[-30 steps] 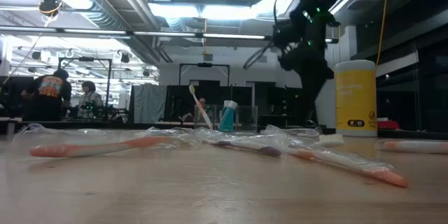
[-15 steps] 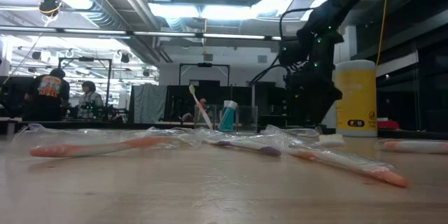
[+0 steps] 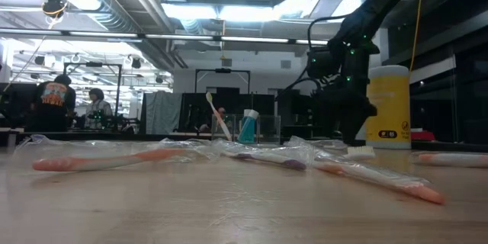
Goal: Pick & Place toothbrushing station
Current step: Put the purple toothbrush into the transparent organizer
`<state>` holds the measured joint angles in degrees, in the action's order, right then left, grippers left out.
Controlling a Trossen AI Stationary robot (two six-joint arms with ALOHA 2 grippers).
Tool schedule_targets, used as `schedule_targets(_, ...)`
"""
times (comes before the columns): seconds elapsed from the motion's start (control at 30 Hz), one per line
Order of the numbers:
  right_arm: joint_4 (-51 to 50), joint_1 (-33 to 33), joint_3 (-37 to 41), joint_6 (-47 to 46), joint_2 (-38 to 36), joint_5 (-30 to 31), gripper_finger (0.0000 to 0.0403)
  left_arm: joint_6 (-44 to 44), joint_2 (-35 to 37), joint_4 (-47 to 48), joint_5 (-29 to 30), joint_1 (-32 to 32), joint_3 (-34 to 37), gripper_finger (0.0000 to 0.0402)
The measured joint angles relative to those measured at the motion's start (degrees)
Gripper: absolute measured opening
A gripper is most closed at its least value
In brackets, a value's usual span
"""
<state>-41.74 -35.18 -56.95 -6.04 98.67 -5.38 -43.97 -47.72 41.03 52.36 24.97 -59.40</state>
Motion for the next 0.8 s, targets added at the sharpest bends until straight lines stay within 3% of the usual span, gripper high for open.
schedule_targets(0.23,-1.1,1.8,0.0,-1.0,-3.1,-3.4,0.0003,-0.1,0.0,-0.4,-1.3,0.0,0.0,0.0068)
schedule_targets(0.53,-0.2,6.0,0.0,-11.5,-20.2,-13.3,0.0001,0.7,0.0,-0.5,-1.4,0.0,0.0,0.0068)
schedule_targets(0.8,18.1,6.1,0.0,-26.4,-26.4,-19.7,0.0001,1.1,0.0,-0.6,-1.1,0.0,0.0,0.0068)
